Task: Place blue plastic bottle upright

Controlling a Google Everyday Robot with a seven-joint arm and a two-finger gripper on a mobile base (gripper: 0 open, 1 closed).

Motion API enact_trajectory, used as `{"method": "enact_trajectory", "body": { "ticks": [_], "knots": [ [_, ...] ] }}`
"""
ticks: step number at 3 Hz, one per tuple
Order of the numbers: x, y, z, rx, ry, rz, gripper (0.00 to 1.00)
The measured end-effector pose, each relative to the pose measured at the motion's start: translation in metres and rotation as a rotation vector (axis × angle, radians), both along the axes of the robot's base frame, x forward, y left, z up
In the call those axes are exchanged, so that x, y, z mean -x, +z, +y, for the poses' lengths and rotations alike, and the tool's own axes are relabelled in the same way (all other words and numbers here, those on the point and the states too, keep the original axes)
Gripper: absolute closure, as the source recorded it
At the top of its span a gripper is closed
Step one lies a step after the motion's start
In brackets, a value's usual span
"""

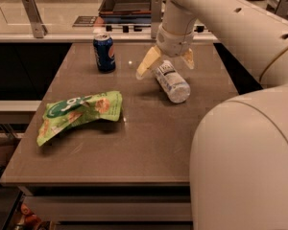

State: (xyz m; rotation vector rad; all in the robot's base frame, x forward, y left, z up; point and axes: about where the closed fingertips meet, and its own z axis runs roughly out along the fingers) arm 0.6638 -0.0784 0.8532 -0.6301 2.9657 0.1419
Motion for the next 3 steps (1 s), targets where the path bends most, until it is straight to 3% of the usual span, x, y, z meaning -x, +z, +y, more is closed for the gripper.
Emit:
{"method": "enact_trajectory", "body": {
  "ticks": [1, 3],
  "knots": [
    [-0.0029, -0.0019, 0.0017, -0.003, -0.001, -0.007, 0.18],
    [-0.0075, -0.0066, 0.0055, -0.009, 0.001, -0.015, 0.64]
  ]
}}
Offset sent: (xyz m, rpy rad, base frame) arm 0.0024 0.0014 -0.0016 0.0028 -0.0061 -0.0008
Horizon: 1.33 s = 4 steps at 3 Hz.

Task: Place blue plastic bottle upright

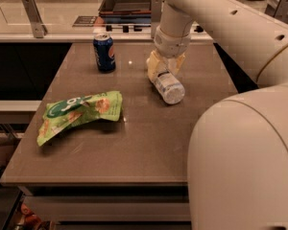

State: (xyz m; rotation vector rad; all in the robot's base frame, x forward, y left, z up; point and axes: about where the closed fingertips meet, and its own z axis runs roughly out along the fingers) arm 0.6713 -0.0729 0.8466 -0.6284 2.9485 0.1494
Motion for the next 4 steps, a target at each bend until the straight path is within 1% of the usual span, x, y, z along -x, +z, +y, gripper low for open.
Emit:
{"method": "enact_trajectory", "body": {
  "ticks": [1, 2, 3, 4],
  "knots": [
    [-0.002, -0.0025, 0.0018, -0.002, 0.001, -0.003, 0.88],
    [-0.0036, -0.0047, 0.0033, -0.004, 0.002, -0.005, 1.0],
    [-0.0037, -0.0047, 0.0033, -0.004, 0.002, -0.005, 1.0],
    [-0.0049, -0.0048, 0.0006, -0.02, -0.002, -0.019, 1.0]
  ]
}}
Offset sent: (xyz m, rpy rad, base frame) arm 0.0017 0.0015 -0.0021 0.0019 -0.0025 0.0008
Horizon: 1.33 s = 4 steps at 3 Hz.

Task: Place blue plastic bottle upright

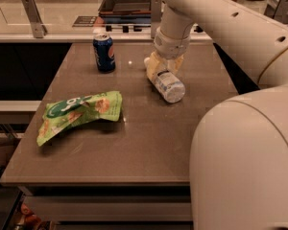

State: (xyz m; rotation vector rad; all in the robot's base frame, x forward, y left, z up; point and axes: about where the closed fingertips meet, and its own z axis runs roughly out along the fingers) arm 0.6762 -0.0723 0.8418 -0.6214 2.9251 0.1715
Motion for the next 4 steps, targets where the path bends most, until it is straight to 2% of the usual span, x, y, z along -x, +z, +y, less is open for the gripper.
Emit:
{"method": "enact_trajectory", "body": {
  "ticks": [3, 4],
  "knots": [
    [0.019, 0.019, -0.052, -0.151, -0.112, -0.137, 1.0],
    [0.021, 0.034, -0.065, -0.188, -0.149, -0.222, 1.0]
  ]
}}
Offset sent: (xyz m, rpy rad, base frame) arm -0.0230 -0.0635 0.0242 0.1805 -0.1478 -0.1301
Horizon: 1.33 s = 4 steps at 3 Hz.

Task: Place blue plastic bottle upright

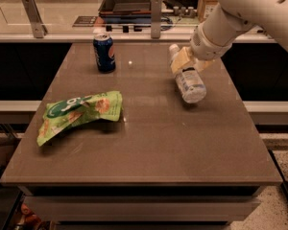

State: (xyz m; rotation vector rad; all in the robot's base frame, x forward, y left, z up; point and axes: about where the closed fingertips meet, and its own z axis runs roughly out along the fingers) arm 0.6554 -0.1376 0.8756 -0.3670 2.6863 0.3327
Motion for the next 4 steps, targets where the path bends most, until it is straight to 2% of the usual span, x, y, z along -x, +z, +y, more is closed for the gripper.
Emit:
{"method": "enact_trajectory", "body": {
  "ticks": [1, 2, 3, 4],
  "knots": [
    [-0.006, 0.019, -0.013, -0.049, -0.029, -0.121, 1.0],
    [-0.019, 0.045, -0.027, -0.1, -0.048, -0.273, 1.0],
    [-0.03, 0.072, -0.034, -0.133, -0.039, -0.397, 1.0],
    [-0.036, 0.095, -0.035, -0.156, -0.002, -0.505, 1.0]
  ]
}}
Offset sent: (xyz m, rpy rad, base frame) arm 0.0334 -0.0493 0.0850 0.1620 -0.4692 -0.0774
